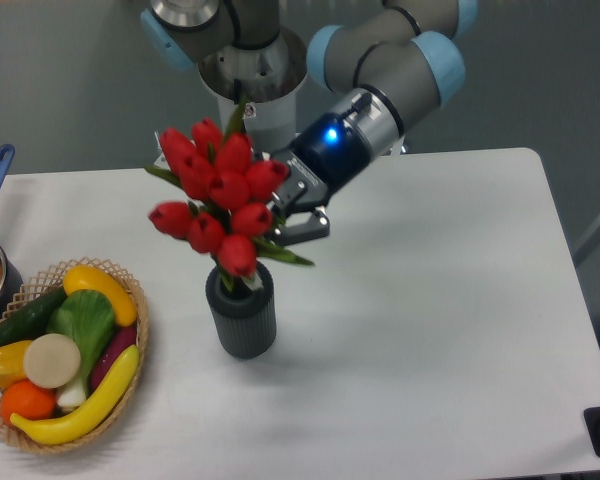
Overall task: Insert the flowers into the vase
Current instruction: 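Lower the tulip stems into the vase opening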
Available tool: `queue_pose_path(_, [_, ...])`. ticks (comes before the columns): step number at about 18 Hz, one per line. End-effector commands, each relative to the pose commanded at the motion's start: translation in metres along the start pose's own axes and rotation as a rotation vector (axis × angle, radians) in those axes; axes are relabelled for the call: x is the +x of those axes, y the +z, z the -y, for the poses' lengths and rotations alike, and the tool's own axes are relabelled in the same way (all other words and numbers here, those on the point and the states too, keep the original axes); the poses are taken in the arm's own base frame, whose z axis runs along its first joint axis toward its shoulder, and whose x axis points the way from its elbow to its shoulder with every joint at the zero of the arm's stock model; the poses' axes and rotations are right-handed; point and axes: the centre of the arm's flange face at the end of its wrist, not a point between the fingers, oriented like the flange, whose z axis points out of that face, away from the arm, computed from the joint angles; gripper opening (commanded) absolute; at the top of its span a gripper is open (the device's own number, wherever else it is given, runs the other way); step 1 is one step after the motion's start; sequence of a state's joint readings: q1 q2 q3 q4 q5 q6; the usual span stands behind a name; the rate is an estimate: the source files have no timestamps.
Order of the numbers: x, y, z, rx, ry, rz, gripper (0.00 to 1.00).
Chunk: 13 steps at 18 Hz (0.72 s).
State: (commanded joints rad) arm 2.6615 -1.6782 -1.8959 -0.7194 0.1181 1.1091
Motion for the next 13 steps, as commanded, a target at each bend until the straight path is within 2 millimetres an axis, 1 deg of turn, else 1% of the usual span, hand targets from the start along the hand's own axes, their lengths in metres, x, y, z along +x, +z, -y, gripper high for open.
queue_pose_path(1, [0.005, 0.002, -0.003, -0.002, 0.001, -0.005, 0.14])
queue_pose_path(2, [0.006, 0.004, -0.010, -0.003, 0.013, -0.008, 0.14])
queue_pose_path(4, [0.003, 0.002, -0.019, -0.003, 0.051, -0.004, 0.14])
queue_pose_path(6, [-0.002, 0.003, -0.026, -0.004, 0.040, -0.006, 0.14])
queue_pose_path(11, [-0.004, 0.003, -0.031, -0.006, 0.031, -0.006, 0.14])
queue_pose_path(13, [-0.007, 0.005, -0.044, -0.008, -0.001, -0.010, 0.15])
